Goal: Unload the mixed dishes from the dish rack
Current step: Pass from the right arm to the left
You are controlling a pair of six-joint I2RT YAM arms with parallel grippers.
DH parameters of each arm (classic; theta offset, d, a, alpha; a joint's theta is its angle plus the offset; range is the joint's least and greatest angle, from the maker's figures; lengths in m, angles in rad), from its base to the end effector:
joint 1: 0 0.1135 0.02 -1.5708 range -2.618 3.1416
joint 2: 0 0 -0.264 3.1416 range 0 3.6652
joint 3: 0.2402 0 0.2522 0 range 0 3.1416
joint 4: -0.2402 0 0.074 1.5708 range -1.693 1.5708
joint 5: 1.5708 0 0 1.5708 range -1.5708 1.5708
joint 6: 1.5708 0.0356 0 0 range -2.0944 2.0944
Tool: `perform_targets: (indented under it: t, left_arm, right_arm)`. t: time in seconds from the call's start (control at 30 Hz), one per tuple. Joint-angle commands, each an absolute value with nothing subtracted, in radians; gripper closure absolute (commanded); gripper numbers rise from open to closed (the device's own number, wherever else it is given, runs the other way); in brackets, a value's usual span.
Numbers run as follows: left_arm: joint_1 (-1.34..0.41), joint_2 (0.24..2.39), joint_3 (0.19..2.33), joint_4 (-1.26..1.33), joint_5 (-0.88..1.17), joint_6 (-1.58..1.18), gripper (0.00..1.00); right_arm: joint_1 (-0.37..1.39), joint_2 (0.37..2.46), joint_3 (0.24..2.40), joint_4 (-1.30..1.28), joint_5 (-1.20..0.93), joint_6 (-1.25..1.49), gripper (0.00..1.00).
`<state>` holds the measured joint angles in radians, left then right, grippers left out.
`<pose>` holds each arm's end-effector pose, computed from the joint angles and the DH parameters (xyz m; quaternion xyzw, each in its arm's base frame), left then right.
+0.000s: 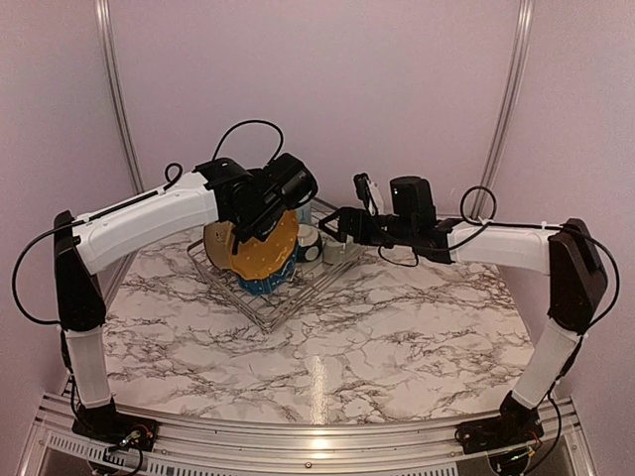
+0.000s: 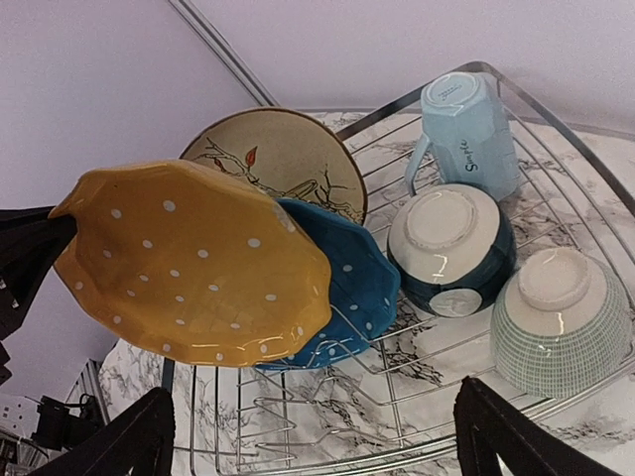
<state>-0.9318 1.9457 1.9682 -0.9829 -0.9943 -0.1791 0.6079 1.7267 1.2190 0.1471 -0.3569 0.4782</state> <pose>0.2707 -0.3143 0.3481 0.1748 0.8323 0.2472 0.4643 0.3251 0.2413 0.2698 -0.1532 0.8011 0.4143 0.4038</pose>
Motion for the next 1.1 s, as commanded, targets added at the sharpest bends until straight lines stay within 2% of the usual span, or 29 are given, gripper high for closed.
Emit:
perform_targets:
  t: [0.0, 0.3, 0.53, 0.63, 0.73, 0.83, 0.97, 1.0, 1.07]
  left_arm:
    - [-0.947, 1.843, 2.044, -0.900, -0.918, -0.240, 1.00]
    - [-0.939, 1.807, 2.042, -0.888, -0.855, -0.258, 1.00]
    - [-0.937, 1.786, 2.006, -0.874, -0.824, -0.277, 1.00]
    - [-0.930, 1.775, 1.986, -0.850, -0.798, -0.278, 1.00]
    - [-0.923, 1.774, 1.975, -0.836, -0.783, -0.279, 1.00]
    - [-0.916, 1.775, 1.968, -0.835, -0.782, -0.278, 1.00]
    - [-0.902, 1.758, 1.936, -0.826, -0.775, -0.283, 1.00]
    - [-0.898, 1.750, 1.924, -0.823, -0.770, -0.285, 1.00]
    - [-0.889, 1.735, 1.900, -0.809, -0.754, -0.288, 1.00]
  right_arm:
    - [0.635, 1.798, 1.298, 0.220, -0.412, 0.503, 0.06]
    - [0.654, 1.938, 1.378, 0.311, -0.472, 0.537, 0.10]
    - [0.654, 1.977, 1.360, 0.400, -0.537, 0.577, 0.19]
    - [0.654, 1.976, 1.319, 0.498, -0.588, 0.619, 0.33]
    - [0.654, 1.976, 1.283, 0.623, -0.629, 0.658, 0.60]
    - [0.653, 1.973, 1.264, 0.693, -0.660, 0.674, 0.74]
    - [0.642, 1.953, 1.211, 0.820, -0.712, 0.729, 0.97]
    - [0.640, 1.942, 1.200, 0.827, -0.720, 0.728, 1.00]
    - [0.641, 1.917, 1.187, 0.813, -0.731, 0.715, 1.00]
